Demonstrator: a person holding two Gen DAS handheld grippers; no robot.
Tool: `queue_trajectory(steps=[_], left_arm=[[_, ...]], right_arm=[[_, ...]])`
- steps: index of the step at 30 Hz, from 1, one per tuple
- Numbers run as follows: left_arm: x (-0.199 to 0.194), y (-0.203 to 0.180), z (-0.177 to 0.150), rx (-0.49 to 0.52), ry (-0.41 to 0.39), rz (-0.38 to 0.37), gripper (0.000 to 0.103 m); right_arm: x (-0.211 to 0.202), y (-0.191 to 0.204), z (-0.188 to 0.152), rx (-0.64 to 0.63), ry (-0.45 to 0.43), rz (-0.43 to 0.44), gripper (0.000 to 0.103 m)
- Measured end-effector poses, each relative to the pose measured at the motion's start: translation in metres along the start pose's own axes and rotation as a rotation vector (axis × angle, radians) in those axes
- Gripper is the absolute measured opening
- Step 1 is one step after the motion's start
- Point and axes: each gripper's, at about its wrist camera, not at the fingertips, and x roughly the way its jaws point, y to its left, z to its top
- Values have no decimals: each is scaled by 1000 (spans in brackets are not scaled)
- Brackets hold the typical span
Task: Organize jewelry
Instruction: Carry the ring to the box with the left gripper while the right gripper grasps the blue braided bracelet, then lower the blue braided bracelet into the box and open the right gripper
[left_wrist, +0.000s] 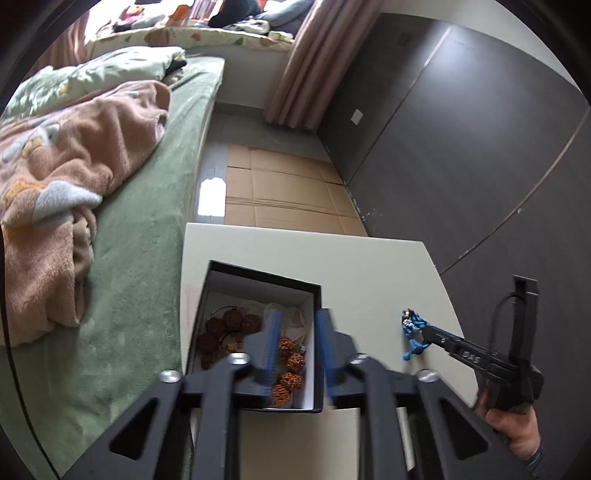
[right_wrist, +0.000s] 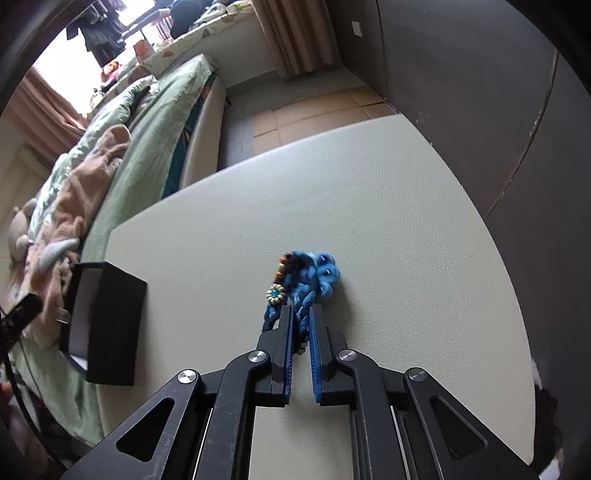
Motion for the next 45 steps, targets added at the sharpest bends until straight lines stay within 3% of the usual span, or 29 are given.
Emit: queue_trajectory(steps=[2,3,15,22,28,29,30,32,34,36,37,45], left_arm=[[-6,5,1,-15,-29,7,83],[-10,7,2,-24,-51,5,86],[-17,20,8,-77,-79,11,86],[-16,25,12,-76,-77,21,86],[-22,37,15,-95,-98,44,87],[-22,40,15,-103,-99,47,89],[-22,43,15,-109,-96,47,91],[-21,44,14,-108,-88,46,92],[-22,42,14,-100,-84,47,94],[-24,40,12,-97,-82,43,95],[-25,39,12,-96,-83,40,95],[-38,21,3,-58,-93,29,95]], right_arm=[[-10,5,1,14,-26,65,10],[-15,7,1,21,-34,103,10],[-49,73,-1,-63,-175,448,10],[-44,111,-4,-111,-169,534,10],[-24,143,-1,-173,-135,544,11],[-16,145,-1,-177,-105,537,17],[-7,145,-2,-168,-62,523,35],[3,139,-5,-140,-17,489,53],[2,134,-6,-145,-20,469,56],[-7,130,-6,-164,-49,452,83],[-12,127,-7,-167,-64,447,88],[-44,105,-12,-167,-116,383,93]])
